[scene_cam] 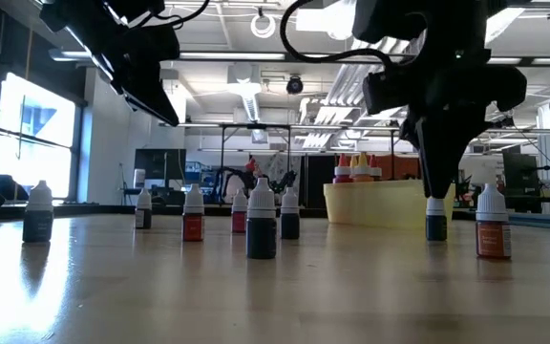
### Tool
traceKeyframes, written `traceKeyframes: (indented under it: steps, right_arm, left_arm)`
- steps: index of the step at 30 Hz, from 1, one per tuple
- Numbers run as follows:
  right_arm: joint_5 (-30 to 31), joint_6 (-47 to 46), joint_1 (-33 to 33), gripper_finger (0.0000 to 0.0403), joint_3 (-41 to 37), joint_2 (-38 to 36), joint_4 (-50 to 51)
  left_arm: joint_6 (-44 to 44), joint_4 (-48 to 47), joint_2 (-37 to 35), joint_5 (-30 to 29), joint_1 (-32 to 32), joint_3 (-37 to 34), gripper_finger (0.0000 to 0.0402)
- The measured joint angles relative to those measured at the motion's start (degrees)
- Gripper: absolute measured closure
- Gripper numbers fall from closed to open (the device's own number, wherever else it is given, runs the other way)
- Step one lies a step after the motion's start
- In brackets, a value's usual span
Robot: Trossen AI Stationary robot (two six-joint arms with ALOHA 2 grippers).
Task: Pick & Place food coloring
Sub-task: Put the small green food coloring bottle into the bin
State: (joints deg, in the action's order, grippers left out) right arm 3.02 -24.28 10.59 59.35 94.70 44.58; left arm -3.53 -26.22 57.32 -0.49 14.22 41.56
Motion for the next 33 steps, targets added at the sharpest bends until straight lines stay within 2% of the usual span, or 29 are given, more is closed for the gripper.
traceKeyframes:
  steps: [18, 33]
  right_arm:
    - [-4.9, 0.4, -1.6, 0.0267, -4.1, 0.0, -6.3]
    - [-4.9, 1.3, -1.6, 0.0333, -4.1, 0.0, -7.3]
  left_arm:
    - [0.2, 0.0, 0.0, -0.1, 0.0, 0.0, 0.0326]
    - [0.2, 0.0, 0.0, -0.1, 0.0, 0.0, 0.0326]
